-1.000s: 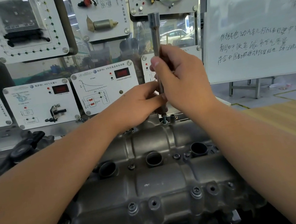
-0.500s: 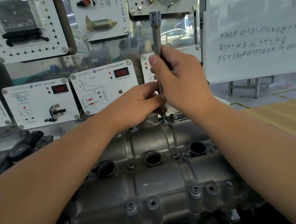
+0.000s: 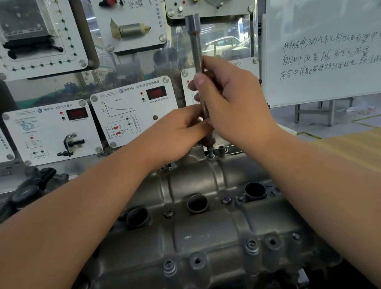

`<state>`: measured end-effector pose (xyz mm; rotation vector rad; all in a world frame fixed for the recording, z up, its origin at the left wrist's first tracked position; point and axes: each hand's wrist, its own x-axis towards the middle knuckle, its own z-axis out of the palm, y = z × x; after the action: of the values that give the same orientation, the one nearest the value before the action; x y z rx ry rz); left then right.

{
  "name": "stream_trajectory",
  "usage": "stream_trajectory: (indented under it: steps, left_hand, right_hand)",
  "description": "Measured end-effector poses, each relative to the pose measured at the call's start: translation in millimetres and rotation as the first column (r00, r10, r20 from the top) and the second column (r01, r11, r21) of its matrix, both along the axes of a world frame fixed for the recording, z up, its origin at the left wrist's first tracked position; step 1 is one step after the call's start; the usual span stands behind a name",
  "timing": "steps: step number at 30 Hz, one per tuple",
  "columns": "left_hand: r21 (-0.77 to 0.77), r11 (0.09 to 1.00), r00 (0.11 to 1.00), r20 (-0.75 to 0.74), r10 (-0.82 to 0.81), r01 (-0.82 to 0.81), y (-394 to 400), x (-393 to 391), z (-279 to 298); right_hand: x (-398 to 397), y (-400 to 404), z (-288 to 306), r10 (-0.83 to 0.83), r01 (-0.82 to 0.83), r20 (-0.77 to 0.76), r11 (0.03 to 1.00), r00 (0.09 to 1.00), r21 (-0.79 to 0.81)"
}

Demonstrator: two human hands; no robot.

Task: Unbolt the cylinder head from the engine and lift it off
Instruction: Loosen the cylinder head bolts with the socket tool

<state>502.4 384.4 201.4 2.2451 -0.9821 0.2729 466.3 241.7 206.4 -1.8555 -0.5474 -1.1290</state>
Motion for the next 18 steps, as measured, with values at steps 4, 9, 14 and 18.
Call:
stream_trajectory:
  steps: [4, 9, 14, 18]
  left_hand:
    - [0.009, 1.000, 1.000, -0.004, 0.000, 0.000, 1.1, -1.9, 0.5]
    - [0.018, 1.000, 0.999, 0.045, 0.015, -0.015, 2.7, 2.0, -1.0]
    - [-0.028, 1.000, 0.998, 0.067, -0.004, 0.006, 2.5, 2.6, -2.5]
    - [-0.127, 0.992, 0.997, 0.079, 0.005, 0.005, 3.2, 3.6, -1.1]
  right_hand:
    - [-3.1, 1.3, -0.1, 0.037, -0.036, -0.037, 0.999, 0.999, 0.026]
    - [-3.1, 1.9, -0.1, 0.009, -0.011, -0.046, 0.999, 0.999, -0.044]
    - [-3.9, 1.7, 0.5, 0.044, -0.045, -0.083, 0.999, 0.996, -0.009]
    - [-3.4, 0.9, 1.0, 0.098, -0.090, -0.059, 0.987, 0.993, 0.133]
